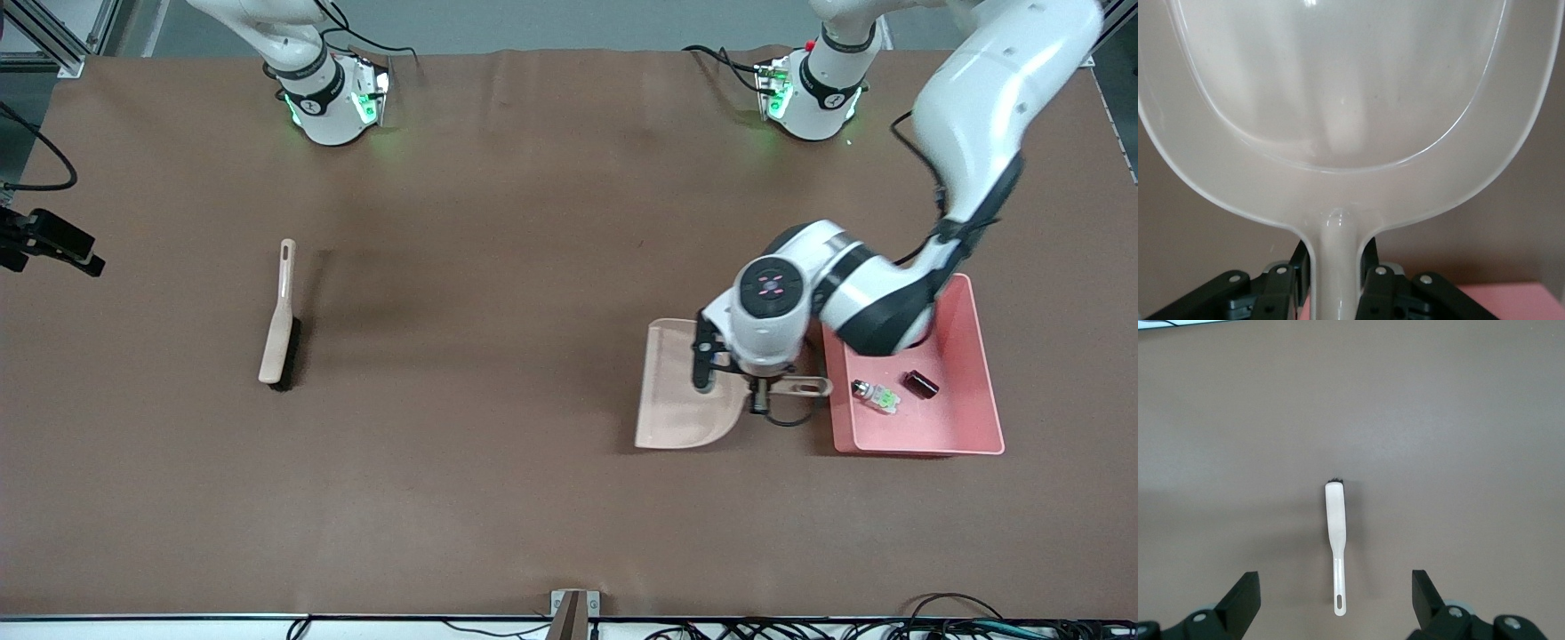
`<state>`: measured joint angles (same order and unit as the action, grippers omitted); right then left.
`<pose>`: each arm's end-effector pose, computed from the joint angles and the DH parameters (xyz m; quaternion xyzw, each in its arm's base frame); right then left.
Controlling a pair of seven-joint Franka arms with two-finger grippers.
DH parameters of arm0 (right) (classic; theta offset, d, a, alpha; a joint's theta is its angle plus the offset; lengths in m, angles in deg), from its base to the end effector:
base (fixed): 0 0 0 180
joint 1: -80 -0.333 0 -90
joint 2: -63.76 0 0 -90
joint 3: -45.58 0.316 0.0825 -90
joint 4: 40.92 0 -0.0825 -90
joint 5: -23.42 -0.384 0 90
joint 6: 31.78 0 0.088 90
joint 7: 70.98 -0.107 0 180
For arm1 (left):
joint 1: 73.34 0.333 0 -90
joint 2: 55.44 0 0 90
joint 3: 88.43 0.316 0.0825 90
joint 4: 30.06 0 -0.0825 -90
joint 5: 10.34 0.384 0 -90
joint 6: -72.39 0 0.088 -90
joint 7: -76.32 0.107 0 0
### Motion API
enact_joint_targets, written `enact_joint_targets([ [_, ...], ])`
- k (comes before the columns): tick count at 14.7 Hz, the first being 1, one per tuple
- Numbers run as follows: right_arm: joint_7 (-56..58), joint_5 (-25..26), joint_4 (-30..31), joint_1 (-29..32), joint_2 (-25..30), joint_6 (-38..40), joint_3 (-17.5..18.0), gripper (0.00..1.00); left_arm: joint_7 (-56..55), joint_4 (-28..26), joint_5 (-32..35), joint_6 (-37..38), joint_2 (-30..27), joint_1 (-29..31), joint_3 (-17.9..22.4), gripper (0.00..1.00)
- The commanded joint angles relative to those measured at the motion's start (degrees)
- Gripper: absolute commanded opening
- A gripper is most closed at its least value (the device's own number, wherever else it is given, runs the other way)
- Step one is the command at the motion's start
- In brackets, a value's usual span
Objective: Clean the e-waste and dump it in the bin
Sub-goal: 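Lower the dustpan back onto the table beside the bin with the left gripper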
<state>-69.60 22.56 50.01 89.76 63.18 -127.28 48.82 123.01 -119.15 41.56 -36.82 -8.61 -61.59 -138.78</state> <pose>0.5634 -0.0631 0.6199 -0.9983 0.0453 -0.0353 0.0054 0.6216 -0.2931 0.2770 -0.6392 0.7591 0.0665 0.1035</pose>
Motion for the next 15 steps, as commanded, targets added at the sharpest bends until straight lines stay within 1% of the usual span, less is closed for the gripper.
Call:
enact_joint_targets([
  [1, 0.0, 0.9, -0.8, 0.6, -0.2, 0.6, 1.0, 1.00, 0.4, 0.8, -1.2, -0.9, 1.2, -2.3, 2.1, 0.00],
  [4, 0.6, 0.9, -1.0, 0.4, -0.3, 0.6, 1.1, 1.00, -5.0, -1.9, -1.3, -0.7, 0.7, -2.2, 2.1, 0.00],
  [7, 0.5, 0.2, -1.0, 0.5, -0.2, 0.8, 1.0, 1.00, -10.4, -3.4, -1.4, -0.3, 0.8, -2.2, 2.1, 0.00],
  [12, 0.7, 0.4, -1.5, 0.3, -0.3, 1.6, 1.2, 1.00, -10.1, -5.4, -1.3, 0.0, 0.1, -1.5, 2.0, 0.00],
  [14, 0.6, 0.7, -1.5, 0.3, -0.3, 1.5, 1.2, 1.00, -10.0, -5.4, -1.3, 0.0, 0.1, -1.5, 2.0, 0.01],
  [15, 0.6, 0.7, -1.8, 0.3, -0.3, 1.5, 1.2, 1.00, -9.8, -5.4, -1.3, 0.0, 0.1, -1.5, 2.0, 0.04],
])
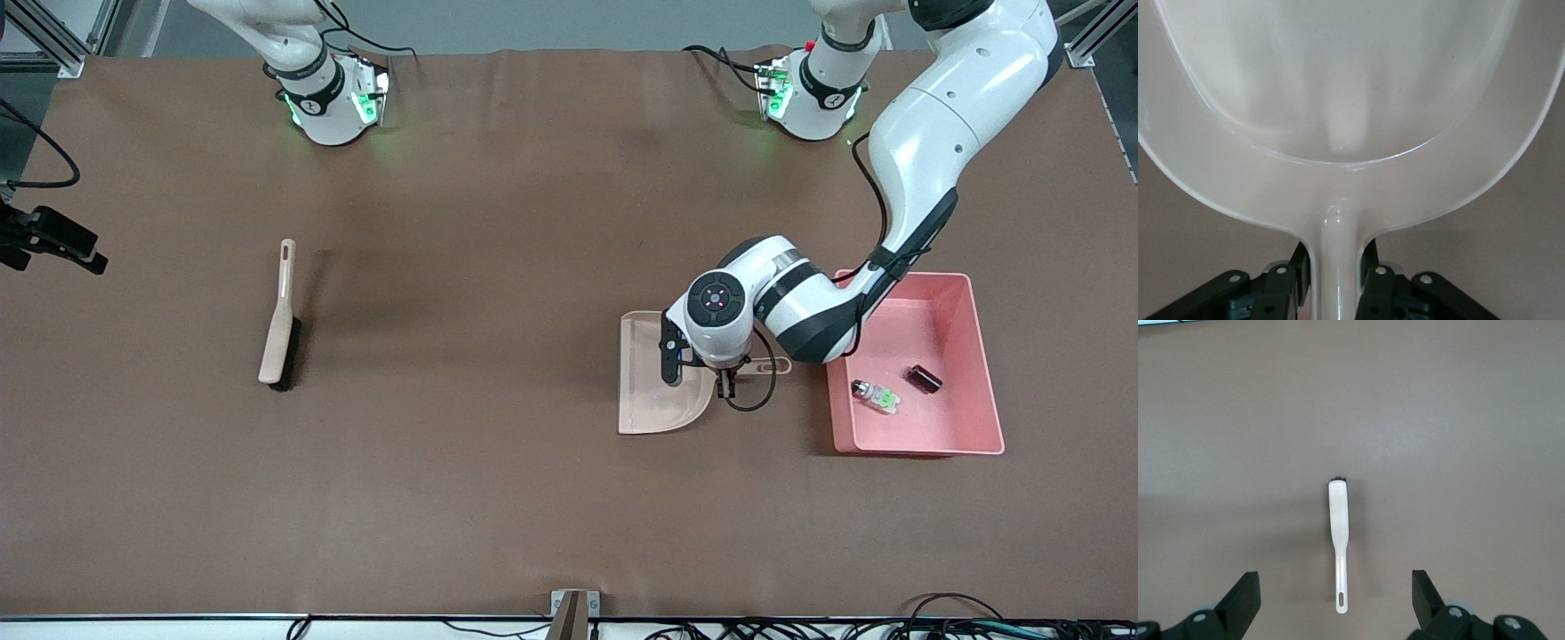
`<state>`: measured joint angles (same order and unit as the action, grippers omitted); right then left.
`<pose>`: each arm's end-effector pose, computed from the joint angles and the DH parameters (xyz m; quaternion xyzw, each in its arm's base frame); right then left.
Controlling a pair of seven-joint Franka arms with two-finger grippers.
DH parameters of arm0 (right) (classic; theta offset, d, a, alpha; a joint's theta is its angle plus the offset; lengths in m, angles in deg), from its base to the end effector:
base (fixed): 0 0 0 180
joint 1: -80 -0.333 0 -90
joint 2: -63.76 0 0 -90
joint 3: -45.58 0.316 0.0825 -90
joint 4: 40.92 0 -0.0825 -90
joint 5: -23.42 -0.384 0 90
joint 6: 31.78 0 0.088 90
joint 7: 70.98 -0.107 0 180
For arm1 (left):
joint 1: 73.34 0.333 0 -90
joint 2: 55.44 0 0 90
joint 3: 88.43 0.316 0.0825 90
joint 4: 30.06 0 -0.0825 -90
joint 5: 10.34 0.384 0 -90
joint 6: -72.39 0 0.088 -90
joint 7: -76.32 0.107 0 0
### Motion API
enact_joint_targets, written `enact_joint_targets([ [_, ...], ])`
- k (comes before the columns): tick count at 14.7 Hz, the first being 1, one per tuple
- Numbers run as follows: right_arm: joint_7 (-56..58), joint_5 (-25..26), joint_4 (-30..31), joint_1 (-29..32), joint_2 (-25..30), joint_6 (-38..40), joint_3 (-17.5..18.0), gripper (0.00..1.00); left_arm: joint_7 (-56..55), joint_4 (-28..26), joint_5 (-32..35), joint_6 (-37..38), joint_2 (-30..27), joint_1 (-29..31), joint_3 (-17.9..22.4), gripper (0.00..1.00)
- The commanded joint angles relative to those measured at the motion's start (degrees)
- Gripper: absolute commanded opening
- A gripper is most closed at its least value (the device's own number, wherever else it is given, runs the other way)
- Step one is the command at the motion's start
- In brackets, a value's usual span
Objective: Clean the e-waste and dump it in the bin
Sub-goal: 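Lower the dustpan back onto the table beside the bin with the left gripper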
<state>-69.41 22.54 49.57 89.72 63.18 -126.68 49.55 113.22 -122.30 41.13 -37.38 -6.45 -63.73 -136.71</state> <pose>0.5634 -0.0554 0.6226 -0.9987 0.0369 -0.0339 0.0059 0.5953 -0.3058 0.2267 -0.6822 0.7194 0.0937 0.0909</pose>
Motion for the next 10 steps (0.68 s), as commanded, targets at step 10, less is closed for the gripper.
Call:
enact_joint_targets([
  [10, 0.0, 1.4, -1.5, -0.8, -0.1, 2.4, 0.5, 1.00, 3.6, -2.4, -0.3, 0.6, -2.1, 0.2, -0.1, 0.09],
])
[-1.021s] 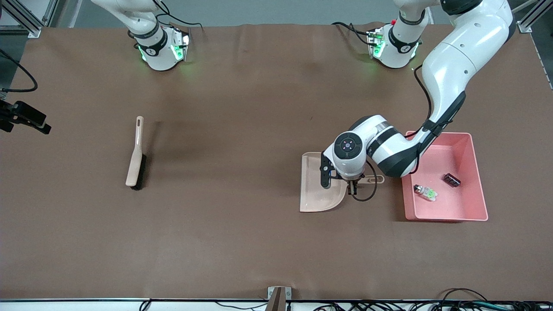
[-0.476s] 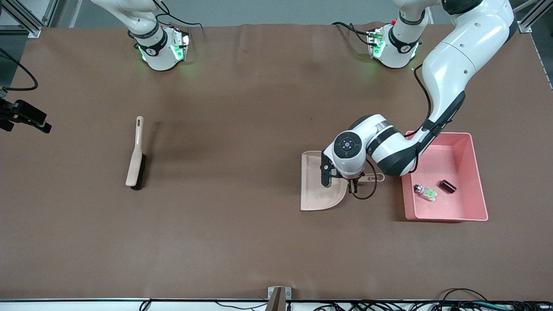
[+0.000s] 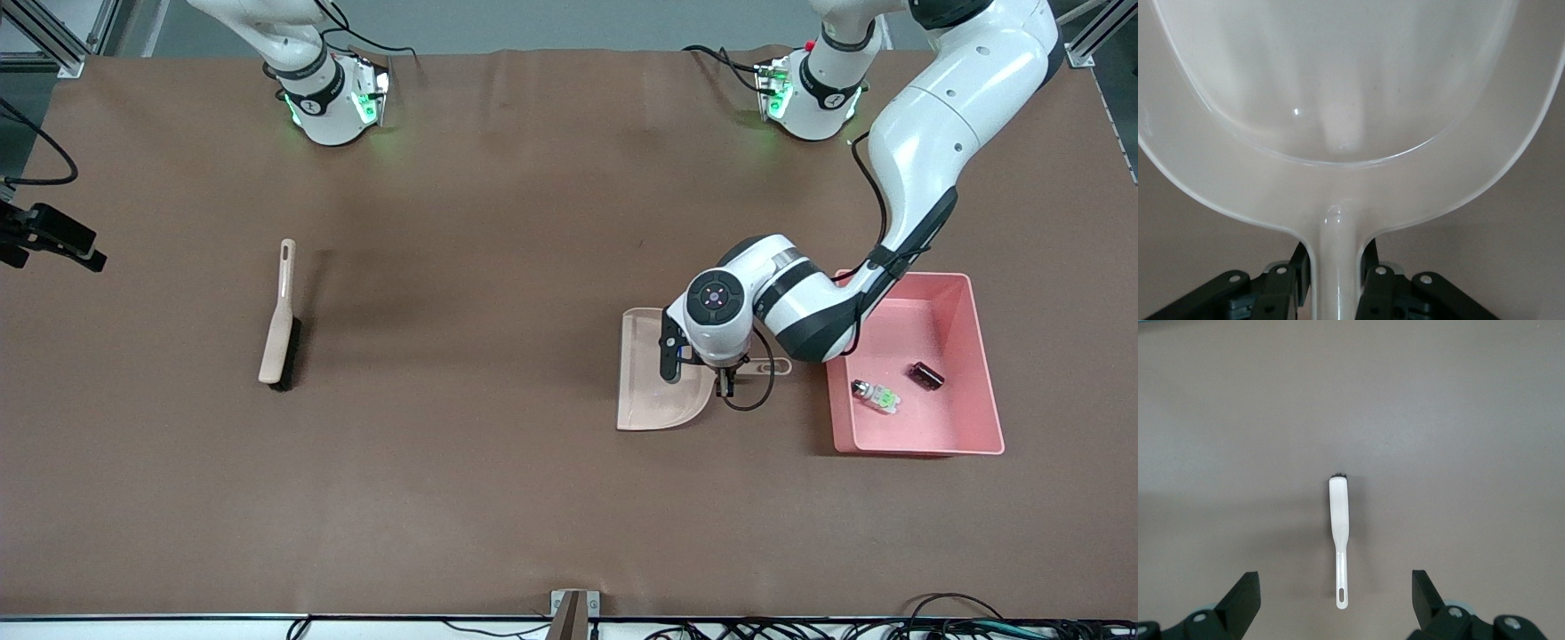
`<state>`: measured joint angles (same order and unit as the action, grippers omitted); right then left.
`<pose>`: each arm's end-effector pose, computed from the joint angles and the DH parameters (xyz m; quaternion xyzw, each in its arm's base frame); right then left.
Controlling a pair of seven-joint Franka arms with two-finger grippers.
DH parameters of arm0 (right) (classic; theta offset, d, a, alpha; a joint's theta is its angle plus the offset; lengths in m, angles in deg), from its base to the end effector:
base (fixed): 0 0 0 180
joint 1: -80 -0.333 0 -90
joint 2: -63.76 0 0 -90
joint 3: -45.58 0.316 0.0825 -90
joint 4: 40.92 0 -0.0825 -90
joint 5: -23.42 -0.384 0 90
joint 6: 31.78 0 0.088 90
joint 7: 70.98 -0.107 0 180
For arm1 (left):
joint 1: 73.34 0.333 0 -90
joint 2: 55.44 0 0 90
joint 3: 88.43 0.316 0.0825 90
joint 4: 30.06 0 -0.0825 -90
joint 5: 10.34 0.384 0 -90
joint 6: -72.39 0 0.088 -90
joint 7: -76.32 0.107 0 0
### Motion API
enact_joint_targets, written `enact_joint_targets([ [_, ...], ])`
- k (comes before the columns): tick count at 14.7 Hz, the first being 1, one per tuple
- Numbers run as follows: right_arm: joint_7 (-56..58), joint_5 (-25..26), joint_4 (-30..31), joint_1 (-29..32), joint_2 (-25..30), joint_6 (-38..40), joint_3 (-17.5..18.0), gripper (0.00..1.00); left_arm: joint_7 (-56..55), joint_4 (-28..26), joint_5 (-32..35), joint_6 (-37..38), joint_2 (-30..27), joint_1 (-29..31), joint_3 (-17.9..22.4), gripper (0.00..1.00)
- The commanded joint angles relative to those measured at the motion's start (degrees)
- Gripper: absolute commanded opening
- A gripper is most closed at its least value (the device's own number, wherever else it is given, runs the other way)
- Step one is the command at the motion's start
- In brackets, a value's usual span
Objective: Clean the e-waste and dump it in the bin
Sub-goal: 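Lower the dustpan back onto the table beside the bin with the left gripper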
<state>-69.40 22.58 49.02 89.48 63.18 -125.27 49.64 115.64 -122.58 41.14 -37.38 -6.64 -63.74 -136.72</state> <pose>0.5614 -0.0520 0.6249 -0.9991 0.0338 -0.0263 0.0061 0.5938 -0.3063 0.2269 -0.6656 0.7346 0.0964 0.0898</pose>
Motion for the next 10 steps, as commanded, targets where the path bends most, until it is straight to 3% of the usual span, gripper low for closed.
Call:
enact_joint_targets([
  [1, 0.2, 1.4, -0.9, -0.6, -0.1, 1.0, 0.3, 1.00, 1.2, -2.1, -0.3, 0.5, -1.9, 0.1, 0.0, 0.09],
  [5, 0.1, 1.4, -0.9, -0.6, 0.0, 1.1, 0.3, 1.00, 0.6, -2.7, -0.3, 0.6, -2.0, 0.1, -0.1, 0.14],
  [6, 0.1, 1.4, -0.9, -0.6, 0.0, 1.0, 0.3, 1.00, 0.5, -2.8, -0.4, 0.8, -2.0, 0.3, -0.1, 0.21],
  [7, 0.0, 1.4, -0.9, -0.6, 0.0, 1.0, 0.3, 1.00, 0.2, -2.8, -0.8, 1.7, -2.0, 0.3, -0.2, 0.43],
  [8, 0.2, 1.4, -0.9, -0.6, 0.0, 1.0, 0.3, 1.00, -1.2, -2.6, -0.9, 2.7, -2.2, 0.4, -0.4, 0.99],
  [10, 0.3, 1.4, -0.9, -0.5, -0.1, 1.0, 0.3, 1.00, -5.5, -2.5, -1.0, 5.4, -2.5, 1.0, -1.7, 1.00],
])
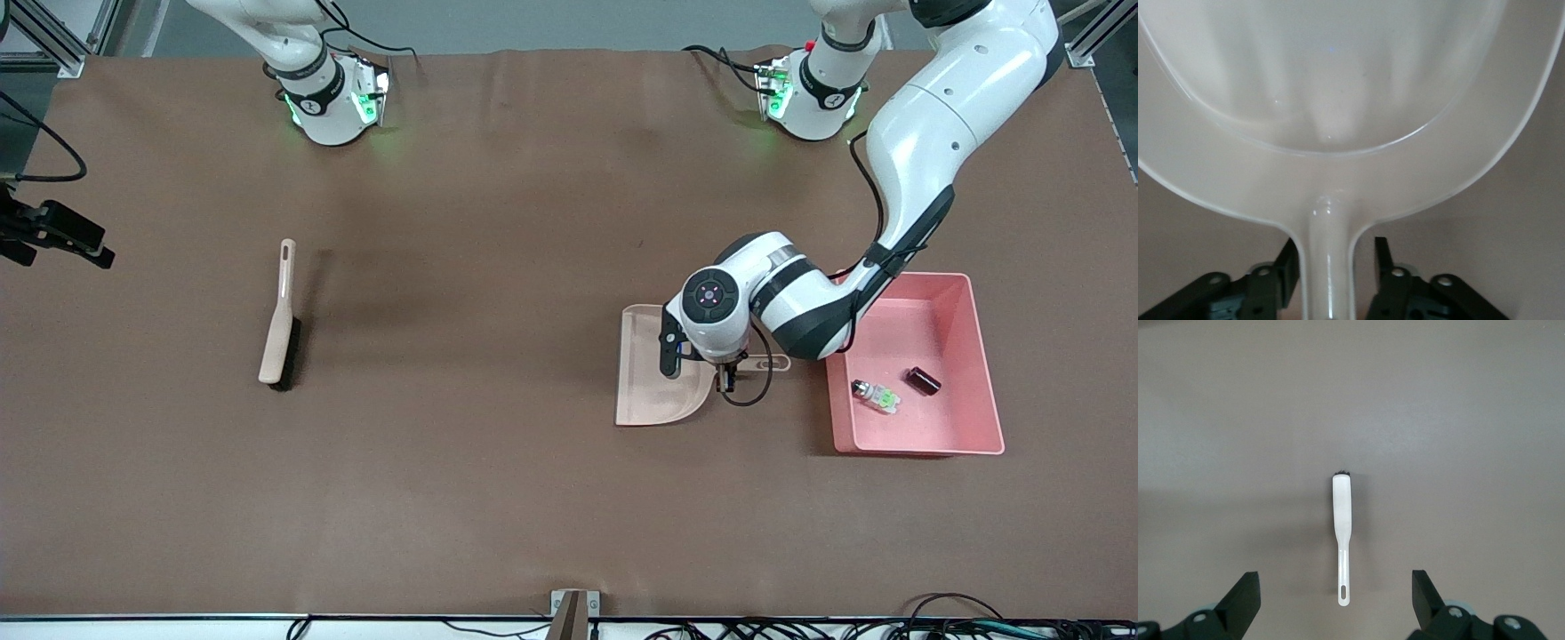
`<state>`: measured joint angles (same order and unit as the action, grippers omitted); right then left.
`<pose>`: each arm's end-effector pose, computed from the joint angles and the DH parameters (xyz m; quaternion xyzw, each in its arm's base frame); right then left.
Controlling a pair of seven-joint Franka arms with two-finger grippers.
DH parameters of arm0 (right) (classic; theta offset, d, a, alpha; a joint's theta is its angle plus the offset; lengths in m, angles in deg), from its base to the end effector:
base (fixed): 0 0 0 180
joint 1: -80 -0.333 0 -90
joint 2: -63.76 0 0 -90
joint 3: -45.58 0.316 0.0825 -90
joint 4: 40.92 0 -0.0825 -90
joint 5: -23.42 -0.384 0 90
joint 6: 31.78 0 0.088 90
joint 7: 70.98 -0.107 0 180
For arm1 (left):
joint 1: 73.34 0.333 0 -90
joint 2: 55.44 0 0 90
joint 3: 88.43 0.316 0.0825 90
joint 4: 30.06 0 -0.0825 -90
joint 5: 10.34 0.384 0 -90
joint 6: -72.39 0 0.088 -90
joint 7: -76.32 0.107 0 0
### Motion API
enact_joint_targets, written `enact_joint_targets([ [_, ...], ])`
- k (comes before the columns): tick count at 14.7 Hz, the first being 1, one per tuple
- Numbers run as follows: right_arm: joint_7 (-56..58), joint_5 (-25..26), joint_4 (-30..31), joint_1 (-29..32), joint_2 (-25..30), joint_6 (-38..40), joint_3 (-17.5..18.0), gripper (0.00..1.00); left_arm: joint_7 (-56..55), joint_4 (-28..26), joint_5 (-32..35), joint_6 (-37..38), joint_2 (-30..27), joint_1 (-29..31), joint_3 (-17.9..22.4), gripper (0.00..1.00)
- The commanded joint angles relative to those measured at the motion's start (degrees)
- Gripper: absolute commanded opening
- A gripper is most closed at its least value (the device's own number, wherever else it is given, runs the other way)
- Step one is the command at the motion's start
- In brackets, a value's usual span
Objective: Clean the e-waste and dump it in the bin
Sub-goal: 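Open the left gripper and raise it away from the dustpan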
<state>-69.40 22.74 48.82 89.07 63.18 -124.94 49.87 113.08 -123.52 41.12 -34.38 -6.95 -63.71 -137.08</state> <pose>0.5615 -0.0460 0.6260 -0.9993 0.0281 -0.0251 0.0049 0.5841 -0.3043 0.2231 -0.6761 0.7203 0.1222 0.0956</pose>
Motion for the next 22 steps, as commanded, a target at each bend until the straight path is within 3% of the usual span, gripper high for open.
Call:
enact_joint_targets([
  [1, 0.4, 1.2, -0.7, -0.1, -0.1, 0.7, 0.1, 1.00, -4.6, -1.2, -1.0, 4.1, -2.2, 1.0, -2.3, 1.00],
  [4, 0.4, 1.2, -0.7, -0.1, -0.1, 0.7, 0.1, 1.00, -10.1, 1.6, -1.8, 10.3, -2.6, 1.1, -4.7, 1.00],
  [8, 0.4, 1.2, -0.7, -0.1, -0.1, 0.8, 0.1, 1.00, -13.1, 12.5, -5.9, 18.0, -3.4, 1.3, -5.1, 1.00],
  [10, 0.4, 1.2, -0.6, -0.1, -0.1, 0.8, 0.1, 1.00, -16.3, 15.1, -6.2, 18.6, -4.7, 3.0, -5.2, 1.00],
  [17, 0.4, 1.2, -0.7, -0.1, 0.0, 0.8, 0.1, 1.00, -55.6, 18.3, -6.9, 18.4, -5.0, 10.1, -13.7, 1.00],
  [19, 0.4, 1.2, -0.6, -0.1, -0.1, 0.8, 0.0, 1.00, -55.8, 19.9, -7.2, 18.1, -7.5, 10.3, -12.5, 1.00],
  [21, 0.4, 1.2, -0.6, 0.0, -0.1, 0.8, 0.0, 1.00, -55.8, 19.8, -8.5, 17.3, -13.2, 9.8, -8.2, 1.00],
  [22, 0.4, 1.2, -0.6, 0.0, -0.1, 0.8, 0.0, 1.00, -55.9, 19.7, -12.3, 16.0, -16.3, 9.1, -5.8, 1.00],
])
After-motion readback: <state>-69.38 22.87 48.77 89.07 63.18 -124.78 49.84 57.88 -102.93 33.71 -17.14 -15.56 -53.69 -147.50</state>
